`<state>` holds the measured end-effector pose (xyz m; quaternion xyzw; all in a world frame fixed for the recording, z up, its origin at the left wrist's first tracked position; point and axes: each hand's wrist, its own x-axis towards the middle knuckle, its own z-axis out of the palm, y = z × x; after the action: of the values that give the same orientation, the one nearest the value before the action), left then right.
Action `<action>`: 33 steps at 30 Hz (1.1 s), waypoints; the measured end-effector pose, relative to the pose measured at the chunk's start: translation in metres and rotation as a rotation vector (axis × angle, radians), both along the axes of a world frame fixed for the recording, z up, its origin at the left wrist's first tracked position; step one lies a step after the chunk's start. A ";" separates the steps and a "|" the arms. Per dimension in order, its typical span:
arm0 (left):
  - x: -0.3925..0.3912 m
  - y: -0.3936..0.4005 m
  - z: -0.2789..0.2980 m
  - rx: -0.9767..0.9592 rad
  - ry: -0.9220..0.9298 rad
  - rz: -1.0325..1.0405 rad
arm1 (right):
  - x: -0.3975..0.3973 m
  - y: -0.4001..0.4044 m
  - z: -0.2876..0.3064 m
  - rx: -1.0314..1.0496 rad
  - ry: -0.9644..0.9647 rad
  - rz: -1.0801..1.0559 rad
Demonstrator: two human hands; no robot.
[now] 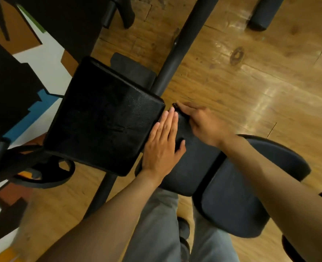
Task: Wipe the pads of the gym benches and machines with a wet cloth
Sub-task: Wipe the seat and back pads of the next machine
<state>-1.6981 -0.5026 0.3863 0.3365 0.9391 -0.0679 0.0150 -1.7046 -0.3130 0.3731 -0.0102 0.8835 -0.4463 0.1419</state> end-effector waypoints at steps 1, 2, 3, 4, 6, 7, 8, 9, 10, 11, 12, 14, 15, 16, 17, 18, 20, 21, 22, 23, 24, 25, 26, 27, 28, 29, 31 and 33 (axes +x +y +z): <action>0.000 0.001 -0.002 0.020 -0.006 0.009 | 0.000 0.004 -0.004 -0.017 0.003 0.012; 0.000 0.002 -0.002 0.030 -0.008 0.022 | 0.007 0.012 -0.008 -0.028 0.002 0.018; -0.001 0.002 -0.002 0.032 -0.008 0.034 | 0.020 0.020 -0.012 -0.031 -0.003 0.022; -0.001 0.002 -0.002 0.030 -0.011 0.038 | 0.039 0.031 -0.017 -0.028 -0.023 0.017; 0.000 0.001 -0.005 0.021 -0.014 0.024 | 0.074 0.051 -0.024 -0.006 -0.073 -0.012; 0.000 0.000 -0.006 0.014 -0.012 0.013 | 0.084 0.057 -0.025 0.004 -0.090 -0.017; 0.000 0.001 -0.007 0.013 -0.009 0.010 | 0.084 0.058 -0.026 0.012 -0.086 -0.010; 0.000 0.002 -0.007 0.019 -0.005 0.012 | 0.075 0.055 -0.027 0.008 -0.063 0.000; 0.000 0.002 -0.006 0.026 -0.008 0.015 | 0.059 0.047 -0.026 -0.006 -0.041 0.019; 0.000 0.001 -0.006 0.032 -0.013 0.015 | 0.040 0.037 -0.021 -0.027 -0.019 0.043; 0.001 0.001 -0.007 0.035 -0.012 0.011 | 0.019 0.026 -0.017 -0.056 0.003 0.077; 0.000 0.002 -0.008 0.042 0.000 0.012 | -0.015 0.012 -0.007 -0.123 0.060 0.144; -0.001 0.002 -0.007 0.049 0.000 0.009 | -0.021 0.011 -0.005 -0.149 0.079 0.157; 0.000 0.001 -0.007 0.057 -0.006 0.003 | -0.018 0.014 -0.006 -0.169 0.076 0.152; 0.001 0.000 -0.008 0.062 -0.010 -0.001 | -0.007 0.020 -0.010 -0.180 0.060 0.134; 0.001 0.001 -0.009 0.064 -0.011 0.001 | 0.009 0.029 -0.016 -0.182 0.036 0.107; -0.001 0.001 -0.008 0.069 -0.009 0.013 | 0.047 0.048 -0.026 -0.159 -0.030 0.051; 0.000 0.001 -0.009 0.073 -0.007 0.009 | 0.060 0.054 -0.028 -0.136 -0.066 0.028; 0.001 0.000 -0.010 0.068 0.001 -0.001 | 0.065 0.056 -0.028 -0.112 -0.081 0.021; 0.001 0.000 -0.011 0.057 0.008 -0.008 | 0.061 0.054 -0.028 -0.103 -0.072 0.028; 0.002 0.001 -0.010 0.054 0.008 -0.009 | 0.049 0.049 -0.025 -0.109 -0.048 0.046; 0.002 0.001 -0.010 0.061 0.005 -0.008 | 0.032 0.041 -0.020 -0.124 -0.026 0.073; 0.002 0.001 -0.010 0.067 0.005 -0.007 | 0.013 0.031 -0.015 -0.147 -0.013 0.103; 0.002 0.001 -0.011 0.063 0.013 -0.007 | -0.004 0.021 -0.010 -0.167 -0.004 0.127; 0.002 0.001 -0.011 0.050 0.019 -0.005 | -0.015 0.014 -0.007 -0.183 0.005 0.136; 0.001 0.001 -0.011 0.042 0.019 -0.004 | -0.017 0.012 -0.006 -0.197 0.016 0.126; 0.002 0.000 -0.011 0.054 0.009 -0.009 | 0.005 0.018 -0.010 -0.218 0.023 0.062; 0.001 0.000 -0.011 0.052 0.006 -0.008 | 0.042 0.033 -0.021 -0.236 -0.014 -0.021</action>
<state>-1.6970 -0.5023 0.3753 0.3405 0.9392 -0.0445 0.0033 -1.6623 -0.2802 0.3522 -0.0145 0.8239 -0.5487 0.1411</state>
